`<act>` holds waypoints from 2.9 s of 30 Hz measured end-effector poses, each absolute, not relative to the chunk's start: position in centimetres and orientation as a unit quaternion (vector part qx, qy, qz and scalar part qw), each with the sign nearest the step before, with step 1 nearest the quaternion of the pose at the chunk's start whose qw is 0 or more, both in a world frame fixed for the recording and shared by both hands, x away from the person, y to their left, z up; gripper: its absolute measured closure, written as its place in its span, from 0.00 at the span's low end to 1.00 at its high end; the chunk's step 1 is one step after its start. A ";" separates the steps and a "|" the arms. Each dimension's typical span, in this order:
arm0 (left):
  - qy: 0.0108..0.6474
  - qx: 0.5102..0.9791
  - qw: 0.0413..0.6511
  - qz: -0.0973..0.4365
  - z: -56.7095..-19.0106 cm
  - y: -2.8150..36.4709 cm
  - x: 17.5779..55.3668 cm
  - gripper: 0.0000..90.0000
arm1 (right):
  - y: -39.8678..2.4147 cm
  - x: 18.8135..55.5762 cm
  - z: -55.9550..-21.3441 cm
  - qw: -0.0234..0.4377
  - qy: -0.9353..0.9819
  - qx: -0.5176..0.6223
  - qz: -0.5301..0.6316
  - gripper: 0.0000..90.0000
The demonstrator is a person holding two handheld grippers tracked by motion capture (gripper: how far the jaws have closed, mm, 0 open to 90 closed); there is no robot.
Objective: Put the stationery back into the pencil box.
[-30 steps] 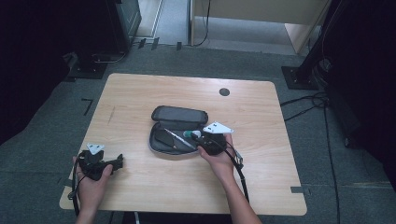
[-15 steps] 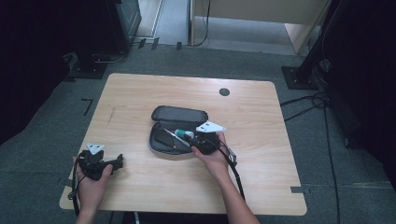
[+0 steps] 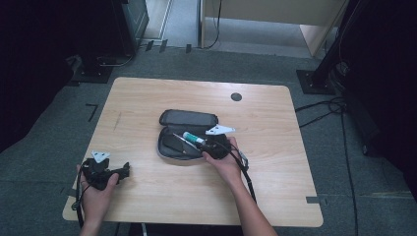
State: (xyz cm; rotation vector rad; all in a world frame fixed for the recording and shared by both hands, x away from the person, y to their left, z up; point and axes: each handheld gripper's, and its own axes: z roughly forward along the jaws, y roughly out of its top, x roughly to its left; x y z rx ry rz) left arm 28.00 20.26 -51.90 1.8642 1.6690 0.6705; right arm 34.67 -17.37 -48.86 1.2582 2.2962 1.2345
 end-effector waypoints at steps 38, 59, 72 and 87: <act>0.620 0.692 0.272 0.249 -51.9 20.3 28.0 0.00 | -20.9 31.5 -46.6 0.199 0.746 0.470 0.427 0.12; 0.620 0.692 0.272 0.249 -51.9 20.3 28.0 0.00 | -25.0 29.4 -47.5 0.208 0.729 0.507 0.411 0.00; 0.620 0.692 0.272 0.249 -51.9 20.3 28.0 0.00 | -27.9 28.1 -48.6 0.215 0.722 0.529 0.391 0.00; 0.620 0.692 0.272 0.249 -51.9 20.3 28.0 0.00 | -32.0 26.0 -50.6 0.219 0.704 0.566 0.370 0.00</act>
